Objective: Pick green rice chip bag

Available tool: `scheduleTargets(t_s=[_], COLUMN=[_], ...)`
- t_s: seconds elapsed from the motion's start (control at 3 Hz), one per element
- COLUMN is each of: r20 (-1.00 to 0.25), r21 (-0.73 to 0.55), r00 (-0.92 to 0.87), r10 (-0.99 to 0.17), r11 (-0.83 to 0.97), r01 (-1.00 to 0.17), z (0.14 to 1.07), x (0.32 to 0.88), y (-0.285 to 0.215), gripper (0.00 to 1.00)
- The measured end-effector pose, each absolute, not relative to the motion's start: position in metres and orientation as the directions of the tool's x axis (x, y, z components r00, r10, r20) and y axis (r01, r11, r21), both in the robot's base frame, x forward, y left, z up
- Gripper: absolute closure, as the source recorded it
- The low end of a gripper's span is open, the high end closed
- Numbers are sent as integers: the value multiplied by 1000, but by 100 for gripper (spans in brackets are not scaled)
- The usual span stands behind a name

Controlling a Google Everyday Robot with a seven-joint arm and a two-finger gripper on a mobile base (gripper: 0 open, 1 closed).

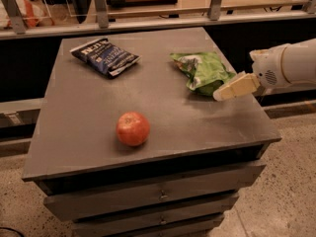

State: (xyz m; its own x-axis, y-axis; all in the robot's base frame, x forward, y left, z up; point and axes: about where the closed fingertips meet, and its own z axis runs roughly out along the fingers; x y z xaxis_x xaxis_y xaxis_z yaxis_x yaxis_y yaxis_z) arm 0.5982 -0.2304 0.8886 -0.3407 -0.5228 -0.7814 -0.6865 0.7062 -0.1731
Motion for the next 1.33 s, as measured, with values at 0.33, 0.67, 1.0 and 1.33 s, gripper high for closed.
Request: scheduleTargets(t_s=[0.33,0.67,1.0,1.33], r20=[-772,-761,-749,-751], r21=[-168,-173,-179,-153], r00=[-342,-337,-339,-348], r10=[-536,-554,-569,-561], r11=[691,674,666,660], r01=[-703,-718,-725,-735], z=[878,870,863,855], x=[611,622,628,632], y=[-226,-224,-225,-218], gripper=[0,0,0,16])
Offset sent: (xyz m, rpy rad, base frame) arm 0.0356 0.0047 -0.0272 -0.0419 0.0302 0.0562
